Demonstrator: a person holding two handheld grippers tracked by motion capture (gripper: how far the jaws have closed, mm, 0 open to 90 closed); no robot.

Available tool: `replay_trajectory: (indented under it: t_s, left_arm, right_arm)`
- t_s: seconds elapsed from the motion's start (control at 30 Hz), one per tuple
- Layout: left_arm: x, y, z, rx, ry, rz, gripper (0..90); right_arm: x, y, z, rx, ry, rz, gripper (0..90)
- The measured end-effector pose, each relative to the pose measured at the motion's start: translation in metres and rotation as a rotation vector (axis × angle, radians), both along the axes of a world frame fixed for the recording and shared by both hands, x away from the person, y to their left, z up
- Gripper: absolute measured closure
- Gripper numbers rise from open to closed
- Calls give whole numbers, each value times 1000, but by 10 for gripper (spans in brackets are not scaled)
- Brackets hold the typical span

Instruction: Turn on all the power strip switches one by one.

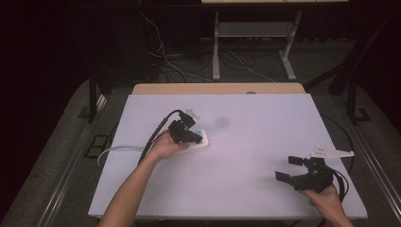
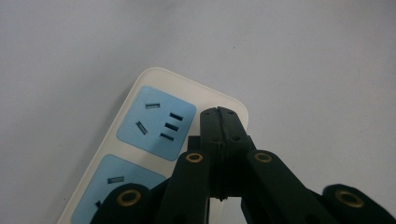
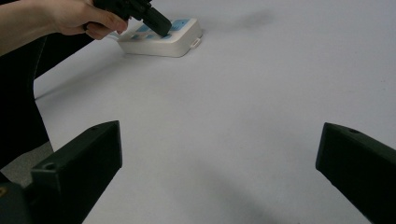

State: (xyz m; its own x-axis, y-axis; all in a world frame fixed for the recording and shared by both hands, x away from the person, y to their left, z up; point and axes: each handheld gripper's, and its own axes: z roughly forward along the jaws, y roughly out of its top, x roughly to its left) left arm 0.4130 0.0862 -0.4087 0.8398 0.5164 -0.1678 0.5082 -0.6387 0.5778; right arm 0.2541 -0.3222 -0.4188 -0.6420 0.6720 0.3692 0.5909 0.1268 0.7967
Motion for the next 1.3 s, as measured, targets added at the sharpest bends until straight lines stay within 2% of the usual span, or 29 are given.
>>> replay_trajectory:
  t_s: [0.4, 0.73, 0.87, 1.2, 1.3]
  left_arm:
    - [3, 1, -2, -18, 27, 6, 900]
    - [0, -1, -1, 2, 8, 8, 899]
    - [0, 2, -3, -24, 17, 26, 898]
    - [-1, 2, 0, -6, -16, 34, 895]
    - [-1, 5, 3, -53, -20, 46, 891]
  right_arm:
    - [0, -2, 1, 0, -4, -2, 4]
    - [0, -3, 1, -4, -3, -4, 4]
    - [0, -3, 1, 0, -4, -7, 4]
    - [1, -3, 0, 0, -1, -5, 4]
    - [0, -3, 0, 1, 0, -6, 4]
